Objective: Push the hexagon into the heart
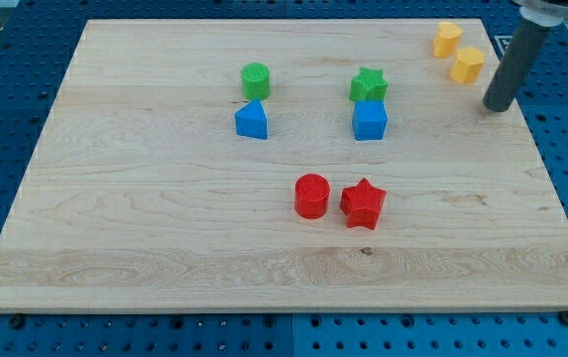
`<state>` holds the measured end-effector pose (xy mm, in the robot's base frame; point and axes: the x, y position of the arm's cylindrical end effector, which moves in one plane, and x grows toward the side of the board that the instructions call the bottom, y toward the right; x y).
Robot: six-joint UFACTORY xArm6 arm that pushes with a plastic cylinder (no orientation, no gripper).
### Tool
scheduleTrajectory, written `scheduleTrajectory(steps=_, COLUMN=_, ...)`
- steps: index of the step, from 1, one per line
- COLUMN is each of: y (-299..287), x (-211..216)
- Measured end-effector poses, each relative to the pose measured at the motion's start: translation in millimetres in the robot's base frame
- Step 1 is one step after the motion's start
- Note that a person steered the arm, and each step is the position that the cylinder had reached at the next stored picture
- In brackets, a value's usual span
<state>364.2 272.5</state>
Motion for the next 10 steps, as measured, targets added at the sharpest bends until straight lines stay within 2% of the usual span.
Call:
scheduleTrajectory(steps=1, y=-3, x=-25)
scheduleTrajectory(steps=10, y=-9, x=-46)
